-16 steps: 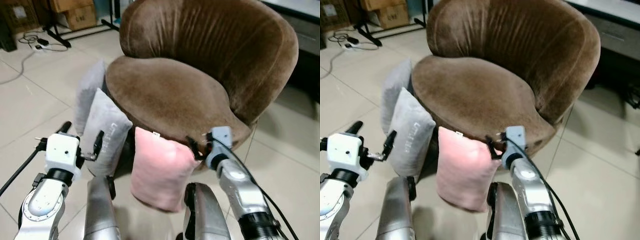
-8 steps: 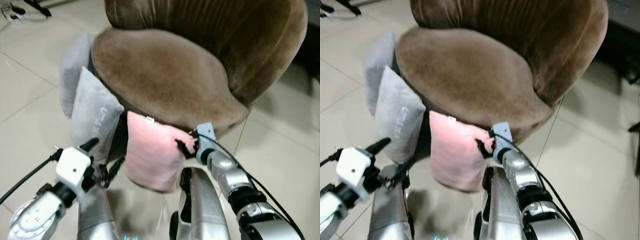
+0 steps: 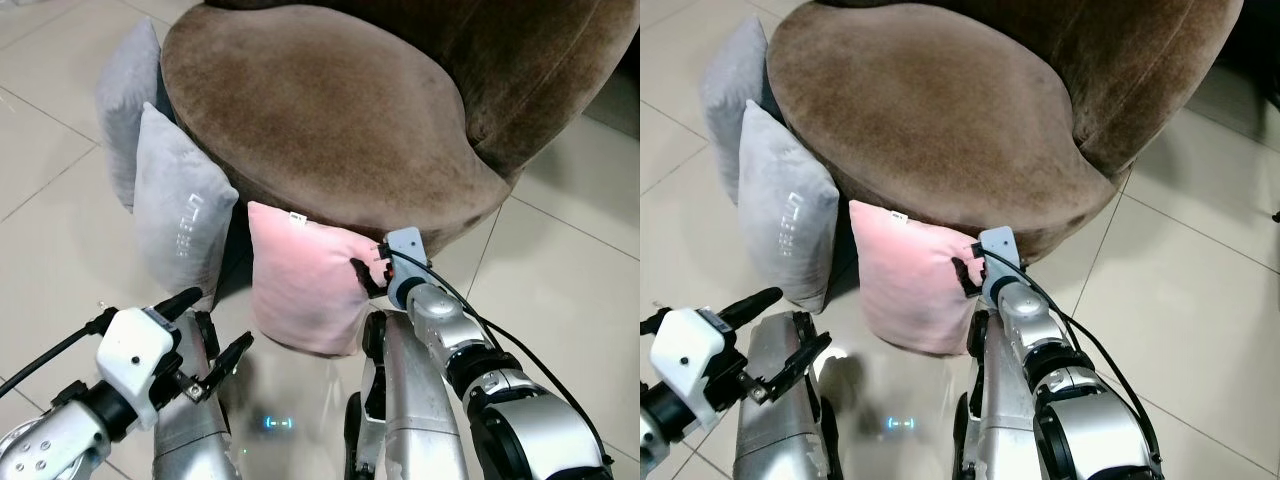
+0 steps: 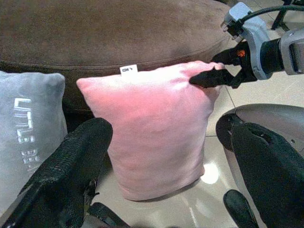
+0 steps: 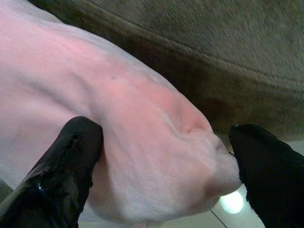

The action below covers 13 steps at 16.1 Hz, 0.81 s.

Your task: Move the pillow to the sofa from floor

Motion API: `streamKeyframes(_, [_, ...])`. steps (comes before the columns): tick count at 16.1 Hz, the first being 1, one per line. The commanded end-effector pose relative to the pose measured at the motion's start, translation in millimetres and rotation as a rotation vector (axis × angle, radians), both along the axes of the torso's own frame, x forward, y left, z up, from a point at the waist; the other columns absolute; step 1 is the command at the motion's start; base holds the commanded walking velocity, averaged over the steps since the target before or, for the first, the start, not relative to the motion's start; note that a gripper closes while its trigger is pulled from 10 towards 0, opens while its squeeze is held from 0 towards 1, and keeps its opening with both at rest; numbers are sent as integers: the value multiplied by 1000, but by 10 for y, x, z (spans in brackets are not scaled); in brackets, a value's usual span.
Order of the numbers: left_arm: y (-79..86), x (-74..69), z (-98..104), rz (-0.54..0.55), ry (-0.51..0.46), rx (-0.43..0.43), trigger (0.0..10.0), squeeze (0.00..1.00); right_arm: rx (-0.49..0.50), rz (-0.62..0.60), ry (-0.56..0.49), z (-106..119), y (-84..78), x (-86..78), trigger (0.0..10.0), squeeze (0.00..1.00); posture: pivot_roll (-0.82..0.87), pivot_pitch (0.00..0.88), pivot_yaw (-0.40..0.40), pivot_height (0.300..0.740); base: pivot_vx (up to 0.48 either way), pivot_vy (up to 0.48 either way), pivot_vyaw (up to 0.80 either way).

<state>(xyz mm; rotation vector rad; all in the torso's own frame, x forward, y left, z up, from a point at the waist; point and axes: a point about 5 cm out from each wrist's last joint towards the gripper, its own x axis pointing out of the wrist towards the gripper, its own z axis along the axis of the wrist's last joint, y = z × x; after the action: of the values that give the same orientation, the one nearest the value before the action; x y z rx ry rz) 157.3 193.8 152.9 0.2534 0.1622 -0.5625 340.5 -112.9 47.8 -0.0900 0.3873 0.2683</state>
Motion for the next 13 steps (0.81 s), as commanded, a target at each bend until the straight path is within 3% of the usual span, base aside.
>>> streamKeyframes(1, [-2,-56,10,-7,20,-4,10000,0,-21,-8,35,-77,-50,-40,10000,0,139,330,-149,486,0,0,0])
streamKeyframes(3, [19,-83,8,-6,31,0,10000,0,-27,52,97,-153,7,-92,10000,0,143,328,-155,486,0,0,0])
streamKeyframes(4, [23,-102,2,-14,52,-11,10000,0,-11,83,125,-195,56,-130,4078,0,147,322,-156,486,0,0,0])
streamKeyframes(5, [19,-107,-1,-20,62,-19,10000,0,1,80,126,-196,66,-132,3255,0,148,321,-156,486,0,0,0])
streamKeyframes(6, [17,-113,-3,-33,74,-22,10000,0,42,61,123,-186,80,-126,0,0,151,313,-157,486,0,0,0])
streamKeyframes(13, [73,-86,1,-18,69,-8,10000,0,76,78,113,-167,128,-120,0,0,157,291,-157,486,0,0,0])
